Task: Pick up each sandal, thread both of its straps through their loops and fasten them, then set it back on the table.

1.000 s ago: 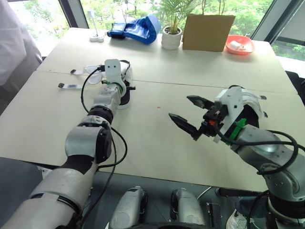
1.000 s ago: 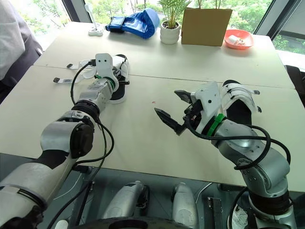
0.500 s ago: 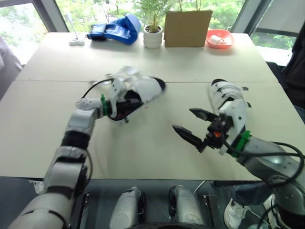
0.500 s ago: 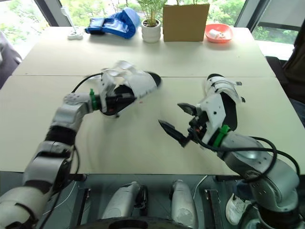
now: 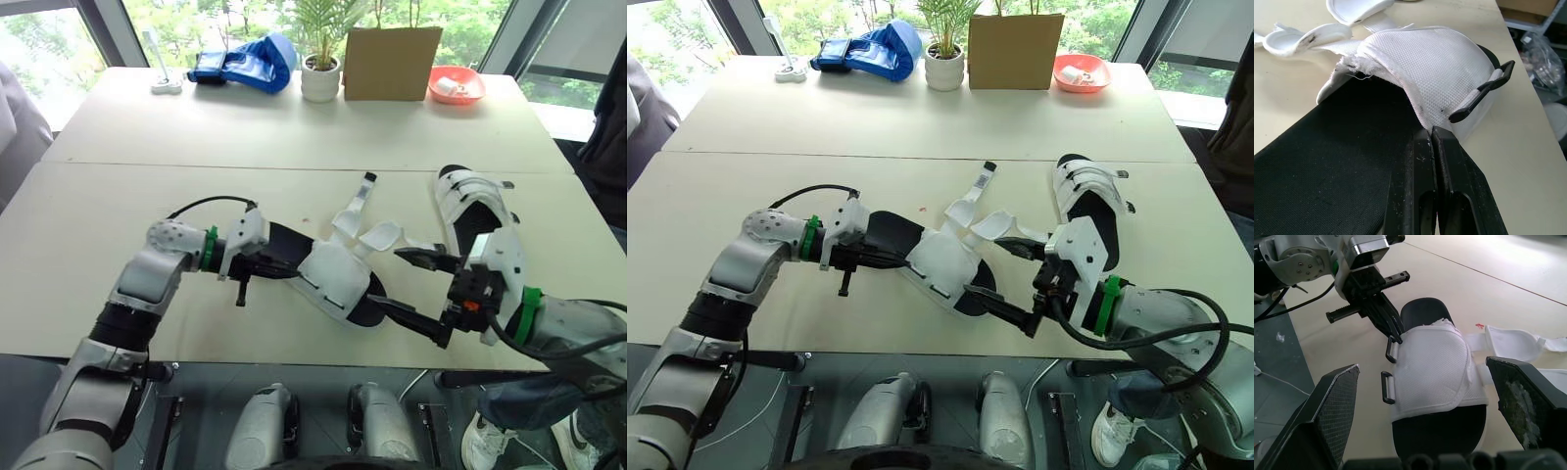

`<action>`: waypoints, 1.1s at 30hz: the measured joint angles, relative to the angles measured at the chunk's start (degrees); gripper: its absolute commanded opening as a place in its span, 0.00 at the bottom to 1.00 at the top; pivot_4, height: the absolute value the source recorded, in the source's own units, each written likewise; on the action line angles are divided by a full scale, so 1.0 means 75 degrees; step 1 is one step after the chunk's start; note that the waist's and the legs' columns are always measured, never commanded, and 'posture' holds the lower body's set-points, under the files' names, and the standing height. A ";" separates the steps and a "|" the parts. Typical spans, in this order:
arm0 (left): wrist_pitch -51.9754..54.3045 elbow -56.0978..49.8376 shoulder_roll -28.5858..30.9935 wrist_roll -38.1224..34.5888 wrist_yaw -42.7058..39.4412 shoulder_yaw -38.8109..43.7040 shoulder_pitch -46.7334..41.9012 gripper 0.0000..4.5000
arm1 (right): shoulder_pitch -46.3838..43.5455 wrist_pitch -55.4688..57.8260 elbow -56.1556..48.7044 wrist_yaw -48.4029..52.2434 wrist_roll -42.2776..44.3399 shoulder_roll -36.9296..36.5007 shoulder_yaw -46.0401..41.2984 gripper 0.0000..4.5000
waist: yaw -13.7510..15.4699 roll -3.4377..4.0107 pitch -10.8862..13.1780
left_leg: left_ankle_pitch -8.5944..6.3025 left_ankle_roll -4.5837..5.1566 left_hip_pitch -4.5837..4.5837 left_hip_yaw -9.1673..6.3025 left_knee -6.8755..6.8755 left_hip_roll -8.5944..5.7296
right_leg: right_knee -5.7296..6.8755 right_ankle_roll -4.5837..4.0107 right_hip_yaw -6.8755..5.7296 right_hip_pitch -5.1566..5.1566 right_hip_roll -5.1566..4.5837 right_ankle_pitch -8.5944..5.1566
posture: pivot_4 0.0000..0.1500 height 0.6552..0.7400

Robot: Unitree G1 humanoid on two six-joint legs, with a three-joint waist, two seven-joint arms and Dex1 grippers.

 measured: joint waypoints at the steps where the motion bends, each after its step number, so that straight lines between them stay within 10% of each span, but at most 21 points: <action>1: 0.0303 -0.0272 0.0010 -0.0115 0.0207 0.0138 0.0201 0.01 | -0.0010 0.0004 0.0002 0.0014 0.0026 -0.0051 -0.0086 1.00 | -0.0006 0.0000 0.0000 | -0.0001 0.0000 -0.0001 0.0000 0.0000 0.0000 | -0.0002 0.0000 0.0001 0.0000 -0.0001 0.0000 | 1.00 0.77; 18: 0.3038 -0.3411 0.0408 -0.2216 0.1861 0.1043 0.2156 0.01 | -0.0492 -0.0153 0.0427 0.0343 -0.0227 -0.0150 0.0302 1.00 | 0.0046 0.0001 0.0002 | 0.0001 -0.0016 -0.0001 -0.0013 0.0005 -0.0001 | 0.0000 -0.0002 -0.0015 0.0007 0.0000 -0.0002 | 1.00 0.77; 25: 0.2903 -0.2427 0.0960 -0.2139 0.0626 0.0215 0.0926 0.61 | -0.0706 -0.0196 0.0610 0.0508 -0.0365 -0.0147 0.0540 1.00 | 0.0094 0.0003 0.0000 | 0.0001 -0.0015 -0.0019 -0.0012 0.0001 -0.0003 | -0.0008 -0.0002 -0.0019 -0.0010 0.0003 -0.0002 | 1.00 0.77; 33: 0.3318 -0.2131 0.0852 -0.2206 0.0232 -0.0490 0.0441 0.61 | -0.0419 -0.0195 0.0437 0.0489 -0.0359 -0.0145 0.0540 1.00 | 0.0184 0.0003 0.0001 | 0.0002 -0.0015 -0.0023 -0.0017 0.0010 -0.0003 | -0.0007 -0.0001 -0.0023 -0.0007 0.0002 -0.0001 | 1.00 0.77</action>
